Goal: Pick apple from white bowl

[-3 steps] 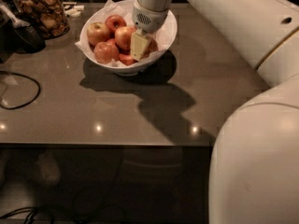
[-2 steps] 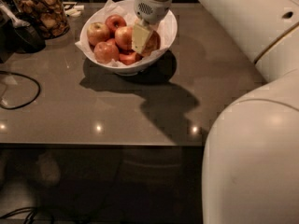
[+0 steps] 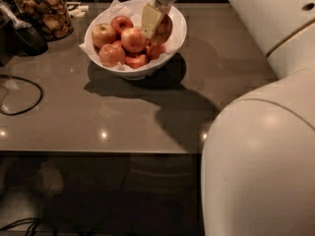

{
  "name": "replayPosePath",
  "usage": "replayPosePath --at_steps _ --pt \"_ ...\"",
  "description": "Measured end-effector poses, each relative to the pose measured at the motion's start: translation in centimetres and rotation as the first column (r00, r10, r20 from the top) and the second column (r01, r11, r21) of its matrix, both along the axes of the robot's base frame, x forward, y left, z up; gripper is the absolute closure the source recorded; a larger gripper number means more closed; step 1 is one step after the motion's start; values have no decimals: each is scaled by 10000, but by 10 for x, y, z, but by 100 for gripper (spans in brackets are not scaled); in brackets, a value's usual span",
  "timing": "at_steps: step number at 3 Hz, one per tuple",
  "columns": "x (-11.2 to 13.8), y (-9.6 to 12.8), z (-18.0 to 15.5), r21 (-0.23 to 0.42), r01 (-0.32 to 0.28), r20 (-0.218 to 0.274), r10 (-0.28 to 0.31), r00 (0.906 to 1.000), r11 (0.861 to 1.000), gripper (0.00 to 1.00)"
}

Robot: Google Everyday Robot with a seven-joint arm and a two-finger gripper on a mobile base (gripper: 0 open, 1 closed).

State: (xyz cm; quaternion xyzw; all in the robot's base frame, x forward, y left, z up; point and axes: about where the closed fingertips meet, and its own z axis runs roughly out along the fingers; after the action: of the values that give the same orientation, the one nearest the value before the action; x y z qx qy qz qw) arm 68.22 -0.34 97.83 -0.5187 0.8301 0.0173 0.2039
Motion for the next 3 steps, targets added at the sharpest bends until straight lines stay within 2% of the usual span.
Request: replayPosePath --at_steps 1,2,3 --pt "0 3 19 320 -226 177 220 9996 9992 100" --pt "-11 9 46 870 -694 412 661 9970 9938 100" --pt "-23 16 68 1412 -1148 491 1089 9928 9833 100"
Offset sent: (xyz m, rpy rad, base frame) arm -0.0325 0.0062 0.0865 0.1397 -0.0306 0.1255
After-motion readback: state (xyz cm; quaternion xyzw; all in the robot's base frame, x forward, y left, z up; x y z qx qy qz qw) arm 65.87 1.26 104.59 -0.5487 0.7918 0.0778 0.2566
